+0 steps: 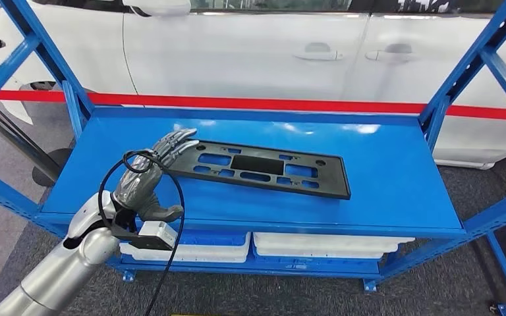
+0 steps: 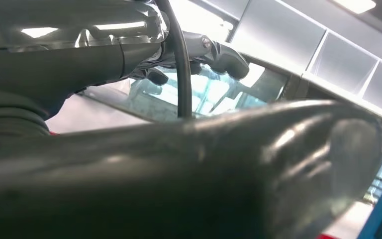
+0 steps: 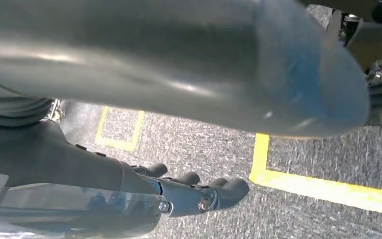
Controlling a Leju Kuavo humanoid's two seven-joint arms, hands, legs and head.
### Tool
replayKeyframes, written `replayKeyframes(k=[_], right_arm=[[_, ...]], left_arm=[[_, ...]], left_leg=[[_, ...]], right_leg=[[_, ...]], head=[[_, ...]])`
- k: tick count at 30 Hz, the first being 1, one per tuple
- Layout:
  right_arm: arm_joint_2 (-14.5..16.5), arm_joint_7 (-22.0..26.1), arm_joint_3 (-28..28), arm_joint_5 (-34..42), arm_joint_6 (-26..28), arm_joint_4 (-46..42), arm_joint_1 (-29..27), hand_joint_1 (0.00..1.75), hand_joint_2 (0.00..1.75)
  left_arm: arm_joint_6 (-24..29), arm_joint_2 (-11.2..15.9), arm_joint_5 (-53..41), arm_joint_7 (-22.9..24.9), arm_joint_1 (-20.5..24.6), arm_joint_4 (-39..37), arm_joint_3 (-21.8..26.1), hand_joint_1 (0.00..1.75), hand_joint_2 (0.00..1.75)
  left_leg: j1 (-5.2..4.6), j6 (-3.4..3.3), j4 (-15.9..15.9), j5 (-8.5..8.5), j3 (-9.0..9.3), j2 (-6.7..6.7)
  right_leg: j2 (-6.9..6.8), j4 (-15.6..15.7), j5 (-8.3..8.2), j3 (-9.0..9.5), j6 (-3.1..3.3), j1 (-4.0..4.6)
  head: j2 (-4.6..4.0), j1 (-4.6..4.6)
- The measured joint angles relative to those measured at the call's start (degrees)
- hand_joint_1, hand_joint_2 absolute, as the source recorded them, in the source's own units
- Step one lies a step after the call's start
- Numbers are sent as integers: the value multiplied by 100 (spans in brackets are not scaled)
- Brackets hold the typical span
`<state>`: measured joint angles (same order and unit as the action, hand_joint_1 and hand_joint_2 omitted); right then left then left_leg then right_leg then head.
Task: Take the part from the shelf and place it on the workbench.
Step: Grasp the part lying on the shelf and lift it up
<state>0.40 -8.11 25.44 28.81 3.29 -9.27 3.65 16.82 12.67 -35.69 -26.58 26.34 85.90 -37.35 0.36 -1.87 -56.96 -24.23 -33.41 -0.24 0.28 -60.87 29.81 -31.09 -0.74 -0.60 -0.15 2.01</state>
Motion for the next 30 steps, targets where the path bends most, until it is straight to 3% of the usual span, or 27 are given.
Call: replayKeyframes(k=[3, 4, 5, 6, 8, 10, 13, 15, 18, 19, 20, 21, 23, 24, 26, 30], right_arm=[[-2, -2, 0, 2, -2, -1, 0, 0, 0], [-2, -2, 0, 3, -3, -2, -1, 0, 0], [-2, -2, 0, 4, -2, -2, -5, 0, 0], [-3, -2, 0, 5, -1, -1, -11, 0, 0], [-9, -2, 0, 7, 0, 2, -28, 0, 0], [-16, -2, 0, 9, 1, 7, -25, 0, 0], [-11, -2, 0, 10, -1, 8, -10, 0, 0], [1, -2, 0, 10, -2, 5, -10, 0, 0], [5, -2, 0, 10, -1, 4, -10, 0, 0], [4, -2, 0, 11, 0, 4, -12, 0, 0], [4, -2, 0, 12, 1, 4, -13, 0, 0], [3, -2, 0, 14, 1, 4, -15, 0, 0], [4, -2, 0, 26, 0, 5, -23, 0, 0], [4, -2, 0, 32, 1, 7, -22, 0, 0], [4, -2, 0, 38, 1, 9, -11, 0, 0], [1, -2, 0, 39, 1, 7, 8, 0, 0]], left_arm=[[-2, -3, -5, 2, -5, 0, -19, 0, 0], [-3, -4, -9, 4, -15, 0, -30, 0, 0], [-4, -4, -10, 7, -21, 0, -39, 0, 0], [-4, -4, -11, 10, -24, 0, -46, 0, 0], [-4, -3, -11, 13, -23, -1, -53, 0, 0], [-6, -3, -12, 14, -20, -2, -56, 0, 0], [-9, -4, -14, 14, -13, -1, -61, 0, 0], [-7, -3, -13, 11, 3, 0, -62, 0, 0], [-7, 2, -12, 13, -5, -2, -63, 0, 0], [-7, 3, -12, 15, -22, -2, -67, 0, 0], [-8, 3, -13, 16, -36, -2, -73, 0, 0], [-9, 3, -14, 20, -44, -2, -80, 0, 0], [-19, 3, -6, 40, -45, -3, -96, 0, 0], [-26, 3, 2, 55, -44, -5, -107, 0, 0], [-36, 3, 15, 78, -45, -8, -130, 0, 0], [-39, 3, 17, 84, -37, -9, -146, 0, 0]], left_leg=[[-15, -55, 17, -75, 97, 1], [-25, -60, 15, -111, 131, 0], [-31, -62, 13, -150, 175, -3], [-35, -58, 11, -193, 231, -7], [-43, -35, 4, -289, 359, -15], [-58, 24, -8, -374, 415, -22], [-74, 122, -81, -445, 452, -22], [-65, 180, -347, -564, 378, -17], [-17, 279, -1348, -991, -203, -10], [1, 298, -1598, -1056, -396, -9], [13, 307, -1659, -1003, -501, -9], [22, 309, -1511, -829, -503, -9], [28, 296, -800, -299, -279, -4], [14, 277, -467, -168, -183, 0], [-17, 206, -177, -106, -98, 6], [9, 59, -74, -74, -10, -3]], right_leg=[[-1, -1033, 401, -672, -43, -16], [-1, -1243, 451, -860, -49, -17], [-1, -1263, 386, -955, -48, -16], [-2, -1060, 183, -937, -37, -15], [-1, -313, -355, -708, 13, 1], [-3, 180, -528, -538, 77, 32], [-2, 271, -505, -451, 175, 27], [-8, 297, -474, -340, 247, 2], [-8, 310, -386, -238, 299, -8], [-3, 306, -355, -210, 298, -7], [1, 303, -322, -176, 292, -7], [5, 298, -287, -130, 283, -8], [6, 298, -211, -22, 251, -12], [8, 298, -182, 11, 230, -12], [9, 302, -135, 24, 163, -9], [-5, 156, 19, 1, 22, -10]], head=[[0, -1], [0, -1], [0, 0], [0, 0], [0, -1], [0, -1], [0, 0], [0, 1], [0, 1], [0, 1], [0, 1], [0, 2], [0, 0], [0, 0], [0, -1], [0, -1]])
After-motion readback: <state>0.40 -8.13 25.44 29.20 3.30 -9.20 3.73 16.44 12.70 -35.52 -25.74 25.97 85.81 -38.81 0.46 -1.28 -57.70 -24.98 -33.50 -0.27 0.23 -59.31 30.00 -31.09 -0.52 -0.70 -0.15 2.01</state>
